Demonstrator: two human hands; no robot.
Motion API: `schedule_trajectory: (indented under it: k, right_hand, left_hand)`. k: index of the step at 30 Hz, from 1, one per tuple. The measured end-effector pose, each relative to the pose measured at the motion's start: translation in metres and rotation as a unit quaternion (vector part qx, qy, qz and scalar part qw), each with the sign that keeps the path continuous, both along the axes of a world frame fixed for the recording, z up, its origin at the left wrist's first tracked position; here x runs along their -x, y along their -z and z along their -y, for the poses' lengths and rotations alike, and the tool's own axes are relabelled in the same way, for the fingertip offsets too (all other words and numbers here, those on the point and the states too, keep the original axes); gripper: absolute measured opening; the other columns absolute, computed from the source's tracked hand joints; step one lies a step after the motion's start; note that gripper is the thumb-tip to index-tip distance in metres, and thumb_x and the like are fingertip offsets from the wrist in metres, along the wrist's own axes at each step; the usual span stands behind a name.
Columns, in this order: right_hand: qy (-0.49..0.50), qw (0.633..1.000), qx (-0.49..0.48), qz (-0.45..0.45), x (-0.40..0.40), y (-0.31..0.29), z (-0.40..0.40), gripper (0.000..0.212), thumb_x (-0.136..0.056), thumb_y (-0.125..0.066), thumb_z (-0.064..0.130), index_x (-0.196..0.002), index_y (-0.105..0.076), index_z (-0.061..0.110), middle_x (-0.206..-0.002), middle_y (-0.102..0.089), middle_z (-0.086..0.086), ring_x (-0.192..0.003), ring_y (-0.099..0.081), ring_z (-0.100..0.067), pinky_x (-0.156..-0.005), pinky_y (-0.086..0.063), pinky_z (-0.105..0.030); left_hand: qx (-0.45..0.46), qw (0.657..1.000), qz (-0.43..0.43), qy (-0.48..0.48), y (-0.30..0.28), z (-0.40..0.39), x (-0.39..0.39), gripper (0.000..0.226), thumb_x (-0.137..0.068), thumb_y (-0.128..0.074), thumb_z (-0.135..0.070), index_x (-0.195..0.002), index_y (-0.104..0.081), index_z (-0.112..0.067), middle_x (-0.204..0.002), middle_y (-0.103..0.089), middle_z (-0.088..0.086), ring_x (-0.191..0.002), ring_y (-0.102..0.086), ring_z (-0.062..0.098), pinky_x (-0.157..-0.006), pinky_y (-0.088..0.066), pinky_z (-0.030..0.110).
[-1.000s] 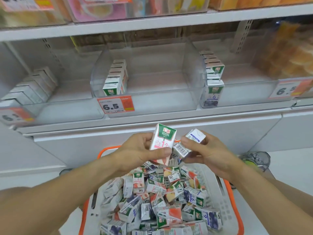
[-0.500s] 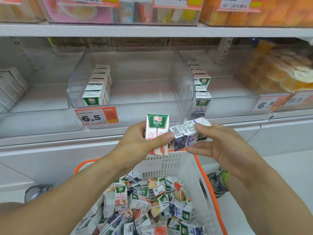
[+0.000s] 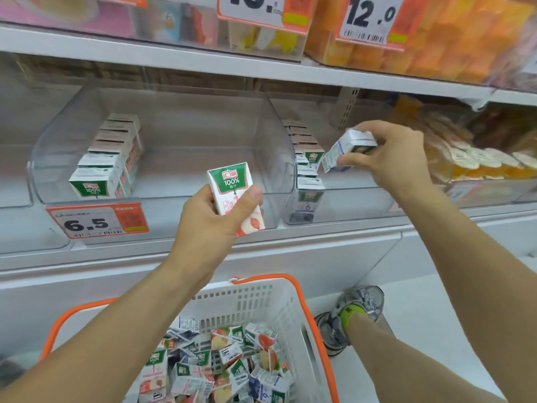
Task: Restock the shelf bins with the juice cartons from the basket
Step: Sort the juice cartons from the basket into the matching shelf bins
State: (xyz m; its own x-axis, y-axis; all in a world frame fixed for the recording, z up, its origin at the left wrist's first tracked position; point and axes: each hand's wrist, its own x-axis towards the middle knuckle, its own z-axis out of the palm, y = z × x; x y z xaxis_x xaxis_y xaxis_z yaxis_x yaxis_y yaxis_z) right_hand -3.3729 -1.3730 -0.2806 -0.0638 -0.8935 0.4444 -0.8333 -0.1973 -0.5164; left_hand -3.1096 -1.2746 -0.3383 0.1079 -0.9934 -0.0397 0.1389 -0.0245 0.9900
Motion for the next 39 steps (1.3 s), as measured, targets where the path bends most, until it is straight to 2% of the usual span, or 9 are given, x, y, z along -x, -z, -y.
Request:
schedule_trajectory:
  k: [5, 11, 14, 17, 22, 25, 28, 34, 39]
  right_hand:
    - [-0.026, 0.988, -0.099, -0.120, -0.015, 0.014, 0.044, 0.053, -0.070, -0.088, 0.029, -0.118, -0.073, 0.012, -0.118, -0.072, -0.009, -0.100, -0.067, -0.021, -0.093, -0.053, -0.033]
    - [-0.037, 0.977, -0.133, -0.161, -0.021, 0.040, 0.069, 0.053, -0.079, -0.083, 0.022, -0.129, -0.065, 0.015, -0.127, -0.063, -0.013, -0.110, -0.059, -0.027, -0.094, -0.045, -0.032]
    - [-0.014, 0.978, -0.153, -0.140, -0.018, 0.039, 0.072, 0.058, -0.077, -0.084, 0.025, -0.127, -0.058, 0.014, -0.123, -0.060, -0.009, -0.110, -0.057, -0.026, -0.092, -0.047, -0.033]
    - [-0.037, 0.977, -0.184, -0.104, -0.014, 0.033, 0.069, 0.040, -0.081, -0.081, 0.025, -0.115, -0.062, 0.018, -0.121, -0.062, -0.007, -0.098, -0.062, -0.023, -0.091, -0.051, -0.034]
    - [-0.043, 0.971, -0.160, -0.172, -0.013, 0.014, 0.045, 0.029, -0.094, -0.066, 0.019, -0.123, -0.067, 0.018, -0.130, -0.065, -0.006, -0.118, -0.061, -0.026, -0.104, -0.046, -0.037]
    - [-0.051, 0.990, -0.049, -0.120, -0.029, -0.004, 0.008, 0.017, -0.095, -0.062, 0.016, -0.108, -0.072, 0.019, -0.106, -0.072, -0.001, -0.098, -0.067, -0.020, -0.091, -0.052, -0.033]
    - [-0.161, 0.985, -0.054, -0.004, -0.064, -0.021, -0.038, 0.010, -0.092, -0.067, 0.016, -0.094, -0.073, 0.023, -0.082, -0.073, 0.009, -0.077, -0.070, -0.011, -0.076, -0.059, -0.032]
    - [-0.367, 0.911, -0.176, 0.070, -0.160, -0.025, -0.094, 0.037, -0.086, -0.073, 0.032, -0.122, -0.062, 0.026, -0.105, -0.066, 0.004, -0.078, -0.069, -0.017, -0.062, -0.061, -0.035]
    - [-0.410, 0.876, -0.183, 0.175, -0.226, -0.029, -0.098, 0.032, -0.085, -0.076, 0.011, -0.114, -0.063, 0.008, -0.103, -0.070, -0.010, -0.078, -0.074, -0.029, -0.067, -0.062, -0.041]
  left_hand:
    - [-0.045, 0.999, -0.011, -0.009, 0.006, 0.006, -0.003, 0.024, -0.084, -0.068, -0.040, -0.100, -0.068, -0.021, -0.093, -0.077, 0.002, -0.085, -0.074, 0.019, -0.086, -0.059, 0.041]
    - [-0.065, 0.995, -0.074, 0.029, 0.008, 0.010, -0.009, 0.018, -0.091, -0.062, -0.007, -0.107, -0.067, -0.013, -0.100, -0.076, 0.007, -0.085, -0.073, 0.020, -0.090, -0.056, 0.044]
    - [-0.050, 0.996, -0.064, 0.046, 0.008, 0.009, -0.013, 0.019, -0.089, -0.065, -0.007, -0.107, -0.069, -0.014, -0.097, -0.076, 0.004, -0.082, -0.073, 0.018, -0.083, -0.056, 0.040]
    - [-0.036, 0.997, -0.035, 0.061, 0.007, 0.006, -0.017, 0.022, -0.086, -0.071, -0.014, -0.108, -0.070, -0.015, -0.097, -0.077, 0.005, -0.086, -0.074, 0.022, -0.082, -0.056, 0.039]
    - [-0.026, 0.997, -0.036, 0.069, 0.004, -0.004, -0.029, 0.047, -0.072, -0.076, -0.025, -0.116, -0.065, -0.014, -0.106, -0.076, 0.007, -0.091, -0.074, 0.027, -0.076, -0.057, 0.037]
    - [-0.022, 0.997, -0.052, 0.057, 0.000, -0.013, -0.039, 0.055, -0.071, -0.074, -0.026, -0.123, -0.058, -0.013, -0.102, -0.076, 0.009, -0.083, -0.074, 0.025, -0.070, -0.059, 0.034]
    - [-0.011, 0.998, -0.023, 0.063, -0.005, -0.024, -0.051, 0.050, -0.078, -0.068, -0.032, -0.125, -0.060, -0.019, -0.097, -0.077, 0.008, -0.080, -0.073, 0.019, -0.084, -0.055, 0.036]
    - [0.049, 0.995, 0.030, 0.082, -0.026, -0.050, -0.090, 0.042, -0.086, -0.068, -0.020, -0.127, -0.061, -0.024, -0.098, -0.076, 0.008, -0.079, -0.071, 0.020, -0.071, -0.056, 0.029]
    - [0.116, 0.987, 0.115, 0.005, -0.046, -0.069, -0.153, 0.046, -0.077, -0.077, -0.023, -0.120, -0.061, -0.024, -0.095, -0.078, 0.003, -0.084, -0.075, 0.024, -0.066, -0.059, 0.034]
